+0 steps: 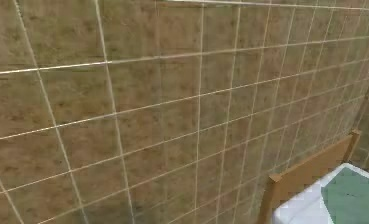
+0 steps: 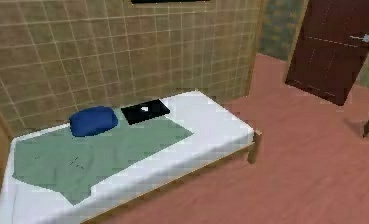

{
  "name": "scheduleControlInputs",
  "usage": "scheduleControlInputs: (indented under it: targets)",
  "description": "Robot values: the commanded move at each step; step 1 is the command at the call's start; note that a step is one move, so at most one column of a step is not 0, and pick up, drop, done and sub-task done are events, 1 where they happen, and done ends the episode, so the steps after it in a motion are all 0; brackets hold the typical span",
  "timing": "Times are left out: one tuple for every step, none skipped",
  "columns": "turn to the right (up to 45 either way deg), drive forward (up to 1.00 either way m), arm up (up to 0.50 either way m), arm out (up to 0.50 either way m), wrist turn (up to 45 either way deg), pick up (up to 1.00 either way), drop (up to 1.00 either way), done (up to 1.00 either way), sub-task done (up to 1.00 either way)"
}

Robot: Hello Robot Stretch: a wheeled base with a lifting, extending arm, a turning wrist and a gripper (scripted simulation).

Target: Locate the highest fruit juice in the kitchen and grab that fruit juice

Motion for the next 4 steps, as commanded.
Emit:
scheduleControlInputs:
  targets:
    - [45.0, 0.00, 0.00, 0.00, 0.0, 0.00, 0.00, 0.00, 0.00]
    - [45.0, 0.00, 0.00, 0.00, 0.0, 0.00, 0.00, 0.00, 0.00]
    - [42.0, 0.00, 0.00, 0.00, 0.0, 0.00, 0.00, 0.00, 0.00]
    - [0.0, 1.00, 0.00, 0.00, 0.0, 0.00, 0.00, 0.00, 0.00]
